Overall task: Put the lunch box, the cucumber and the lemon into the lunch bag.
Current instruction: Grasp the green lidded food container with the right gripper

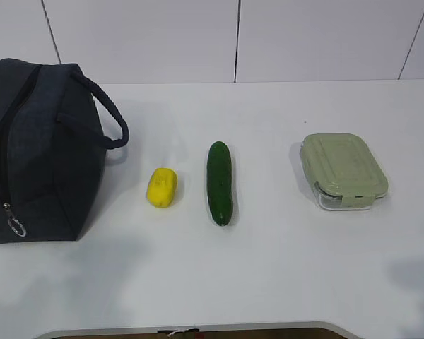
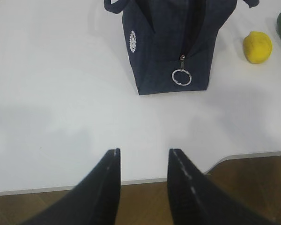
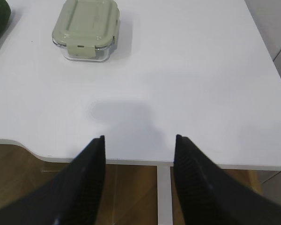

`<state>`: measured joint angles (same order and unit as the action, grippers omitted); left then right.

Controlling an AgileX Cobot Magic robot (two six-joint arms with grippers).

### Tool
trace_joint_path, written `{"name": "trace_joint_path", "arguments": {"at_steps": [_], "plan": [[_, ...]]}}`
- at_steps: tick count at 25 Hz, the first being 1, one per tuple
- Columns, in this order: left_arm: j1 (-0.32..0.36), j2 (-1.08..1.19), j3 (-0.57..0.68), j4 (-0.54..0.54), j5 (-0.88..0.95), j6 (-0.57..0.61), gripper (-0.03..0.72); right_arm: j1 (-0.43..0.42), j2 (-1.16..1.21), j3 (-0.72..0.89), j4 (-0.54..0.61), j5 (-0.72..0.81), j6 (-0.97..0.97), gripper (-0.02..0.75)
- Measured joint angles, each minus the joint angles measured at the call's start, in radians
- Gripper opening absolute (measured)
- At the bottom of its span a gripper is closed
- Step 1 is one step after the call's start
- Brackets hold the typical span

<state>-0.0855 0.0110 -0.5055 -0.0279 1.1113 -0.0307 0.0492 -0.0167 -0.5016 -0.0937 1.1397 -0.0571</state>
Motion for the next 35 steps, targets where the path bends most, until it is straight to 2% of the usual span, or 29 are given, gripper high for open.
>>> {"name": "trace_joint_path", "arguments": {"at_steps": [25,35], "plan": [[0.0,0.0,0.0,0.0,-0.001,0.0,0.242,0.0,0.002,0.0,-0.012,0.004,0.0,0.387],[0.0,0.0,0.0,0.0,-0.001,0.0,0.242,0.0,0.202,-0.02,0.007,0.005,0.069,0.387]]}}
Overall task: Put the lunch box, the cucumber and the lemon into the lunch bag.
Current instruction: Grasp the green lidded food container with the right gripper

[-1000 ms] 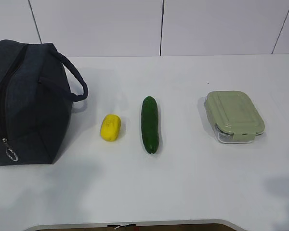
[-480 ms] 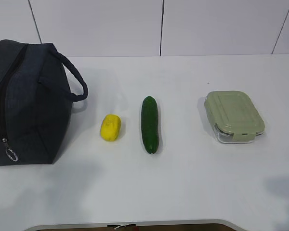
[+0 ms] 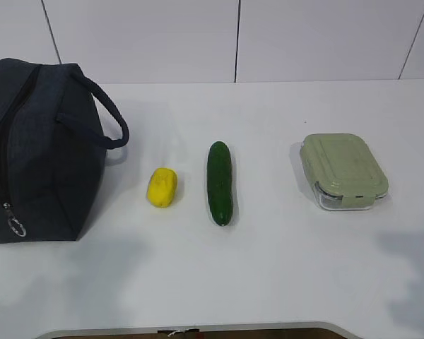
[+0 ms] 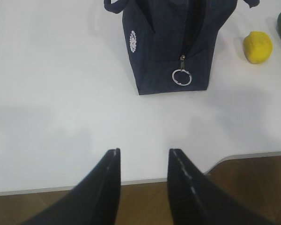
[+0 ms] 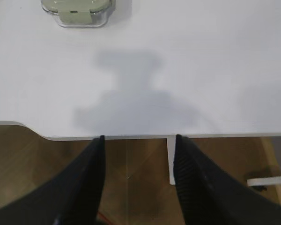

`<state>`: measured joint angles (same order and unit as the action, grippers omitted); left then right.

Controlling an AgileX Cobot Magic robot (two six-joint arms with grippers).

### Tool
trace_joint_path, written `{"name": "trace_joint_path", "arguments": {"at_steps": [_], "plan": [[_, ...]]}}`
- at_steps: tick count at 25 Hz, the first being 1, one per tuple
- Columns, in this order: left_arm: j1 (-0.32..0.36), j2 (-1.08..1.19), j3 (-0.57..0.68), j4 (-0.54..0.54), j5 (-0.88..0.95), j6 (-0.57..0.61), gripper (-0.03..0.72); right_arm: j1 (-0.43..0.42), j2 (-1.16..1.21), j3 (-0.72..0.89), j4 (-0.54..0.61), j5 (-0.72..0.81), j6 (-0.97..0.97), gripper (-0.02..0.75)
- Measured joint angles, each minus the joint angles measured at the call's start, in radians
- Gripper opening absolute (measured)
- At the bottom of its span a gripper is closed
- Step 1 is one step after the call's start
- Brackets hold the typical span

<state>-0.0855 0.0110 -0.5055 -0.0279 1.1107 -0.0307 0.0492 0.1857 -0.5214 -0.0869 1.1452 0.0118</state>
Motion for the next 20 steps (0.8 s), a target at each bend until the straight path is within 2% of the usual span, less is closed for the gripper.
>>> {"name": "trace_joint_path", "arguments": {"at_steps": [8,13,20], "plan": [[0.0,0.0,0.0,0.0,0.0,0.0,0.242,0.0,0.245,-0.089,0.022,0.0,0.088,0.387],[0.0,0.0,0.0,0.0,0.0,0.0,0.242,0.0,0.399,-0.156,0.067,0.0,0.095,0.387],[0.0,0.0,0.0,0.0,0.0,0.0,0.242,0.0,0.636,-0.279,0.073,-0.002,0.098,0.387]]}}
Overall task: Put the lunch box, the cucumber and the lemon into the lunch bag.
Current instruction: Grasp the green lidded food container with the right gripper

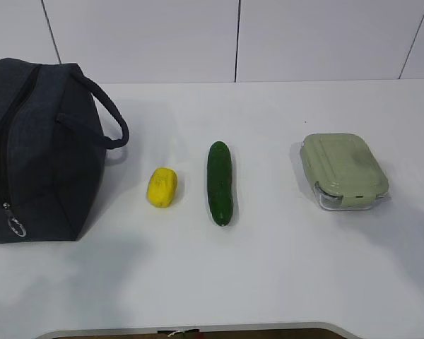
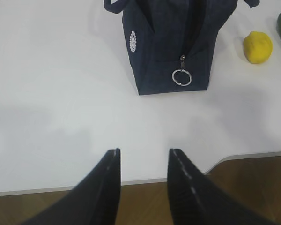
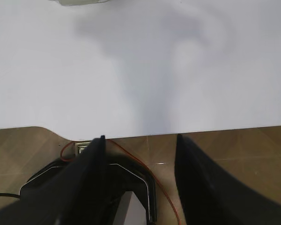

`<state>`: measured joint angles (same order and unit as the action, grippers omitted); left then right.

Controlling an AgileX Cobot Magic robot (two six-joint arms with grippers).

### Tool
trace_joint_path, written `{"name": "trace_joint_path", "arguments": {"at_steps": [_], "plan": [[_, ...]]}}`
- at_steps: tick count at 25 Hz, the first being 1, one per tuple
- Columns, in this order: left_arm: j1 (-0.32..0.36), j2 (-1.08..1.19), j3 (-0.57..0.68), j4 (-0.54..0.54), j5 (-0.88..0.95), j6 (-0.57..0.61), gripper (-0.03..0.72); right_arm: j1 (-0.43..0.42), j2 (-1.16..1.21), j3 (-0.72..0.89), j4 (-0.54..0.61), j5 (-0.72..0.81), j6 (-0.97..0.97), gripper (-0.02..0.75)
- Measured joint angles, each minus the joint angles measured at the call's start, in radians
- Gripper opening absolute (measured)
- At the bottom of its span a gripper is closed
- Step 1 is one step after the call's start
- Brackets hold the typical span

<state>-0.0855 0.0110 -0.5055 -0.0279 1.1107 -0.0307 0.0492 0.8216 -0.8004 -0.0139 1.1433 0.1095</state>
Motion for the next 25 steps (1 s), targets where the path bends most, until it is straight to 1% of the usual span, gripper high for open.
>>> {"name": "trace_joint_path", "arguments": {"at_steps": [5,9,11,18,21,25], "plan": [[0.0,0.0,0.0,0.0,0.0,0.0,0.242,0.0,0.167,-0.131,0.005,-0.004,-0.015,0.384],[0.0,0.0,0.0,0.0,0.0,0.0,0.242,0.0,0.292,-0.252,0.014,0.012,-0.061,0.334],[0.0,0.0,0.0,0.0,0.0,0.0,0.242,0.0,0.357,-0.313,0.014,0.03,-0.078,0.322],[0.0,0.0,0.0,0.001,0.0,0.0,0.242,0.0,0.579,-0.529,0.058,0.086,-0.154,0.317],[0.0,0.0,0.0,0.001,0.0,0.0,0.242,-0.011,0.665,-0.603,0.131,0.088,-0.203,0.316],[0.0,0.0,0.0,0.001,0.0,0.0,0.242,-0.057,0.748,-0.678,0.25,0.089,-0.264,0.314]]}}
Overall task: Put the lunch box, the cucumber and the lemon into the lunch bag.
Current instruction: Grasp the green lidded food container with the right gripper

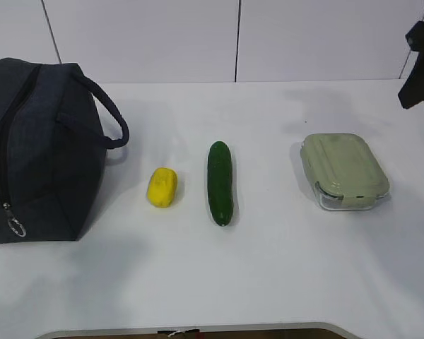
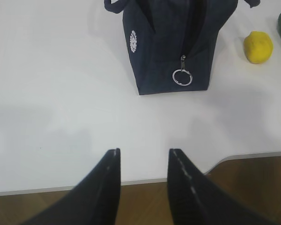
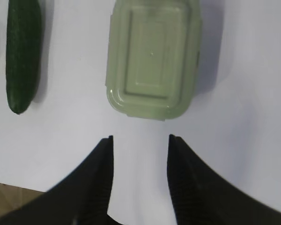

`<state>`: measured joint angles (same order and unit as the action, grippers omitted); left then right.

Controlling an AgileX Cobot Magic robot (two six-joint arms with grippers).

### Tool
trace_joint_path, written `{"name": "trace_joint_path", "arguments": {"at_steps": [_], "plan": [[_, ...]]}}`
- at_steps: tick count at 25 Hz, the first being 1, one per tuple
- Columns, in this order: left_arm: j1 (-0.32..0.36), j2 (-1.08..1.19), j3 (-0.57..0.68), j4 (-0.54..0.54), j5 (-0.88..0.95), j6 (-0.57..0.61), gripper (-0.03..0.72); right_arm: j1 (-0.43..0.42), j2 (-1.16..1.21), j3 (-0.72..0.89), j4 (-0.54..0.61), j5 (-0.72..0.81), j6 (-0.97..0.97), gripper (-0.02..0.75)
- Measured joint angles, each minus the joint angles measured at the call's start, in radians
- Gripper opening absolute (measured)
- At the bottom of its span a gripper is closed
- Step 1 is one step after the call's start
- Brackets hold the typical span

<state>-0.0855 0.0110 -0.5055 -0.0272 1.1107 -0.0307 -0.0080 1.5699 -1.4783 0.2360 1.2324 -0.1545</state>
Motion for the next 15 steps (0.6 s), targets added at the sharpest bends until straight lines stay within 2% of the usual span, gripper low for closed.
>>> {"name": "trace_joint_path", "arguments": {"at_steps": [6,11,15], "plan": [[0.0,0.0,0.0,0.0,0.0,0.0,0.242,-0.095,0.03,-0.011,0.179,0.001,-0.183,0.314],[0.0,0.0,0.0,0.0,0.0,0.0,0.242,-0.16,0.062,-0.013,0.232,0.002,-0.256,0.314],[0.0,0.0,0.0,0.0,0.0,0.0,0.242,-0.183,0.095,-0.013,0.372,0.0,-0.418,0.314]]}}
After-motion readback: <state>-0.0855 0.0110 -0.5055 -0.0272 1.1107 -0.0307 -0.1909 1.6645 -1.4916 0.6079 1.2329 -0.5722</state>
